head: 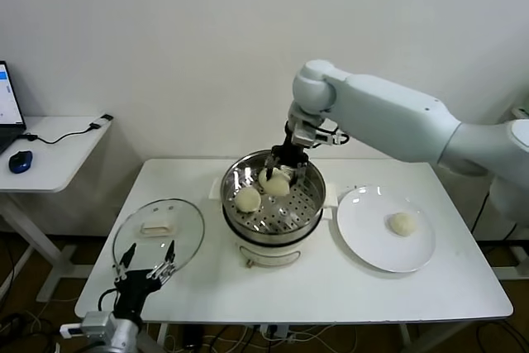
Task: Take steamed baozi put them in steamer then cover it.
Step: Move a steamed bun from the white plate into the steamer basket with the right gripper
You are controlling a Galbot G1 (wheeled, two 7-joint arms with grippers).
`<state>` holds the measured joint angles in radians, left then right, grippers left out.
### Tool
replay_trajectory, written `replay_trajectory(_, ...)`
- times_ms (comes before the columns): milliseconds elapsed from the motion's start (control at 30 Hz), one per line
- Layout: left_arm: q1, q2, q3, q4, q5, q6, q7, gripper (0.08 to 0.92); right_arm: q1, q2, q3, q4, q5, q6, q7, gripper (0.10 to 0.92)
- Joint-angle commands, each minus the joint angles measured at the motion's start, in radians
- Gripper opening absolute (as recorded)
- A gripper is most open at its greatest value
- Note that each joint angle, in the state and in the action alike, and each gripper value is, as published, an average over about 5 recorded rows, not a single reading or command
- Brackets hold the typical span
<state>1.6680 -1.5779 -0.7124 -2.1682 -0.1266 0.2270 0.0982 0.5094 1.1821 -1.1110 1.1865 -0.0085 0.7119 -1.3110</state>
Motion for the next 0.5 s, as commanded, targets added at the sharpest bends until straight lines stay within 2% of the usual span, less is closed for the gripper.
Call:
replay_trajectory(33, -0.001, 0.0, 0.001, 0.0, -0.004, 0.002, 0.0, 0.823, -0.058, 0.014, -0.033, 0.076, -0.144, 0.161, 0.033, 0.568)
replay_trajectory(500, -0.009, 0.001, 0.005, 0.002, -0.016, 0.001, 0.0, 0.823, -0.106, 0.019, -0.027, 0.057, -0.184, 0.161, 0.037, 0.568)
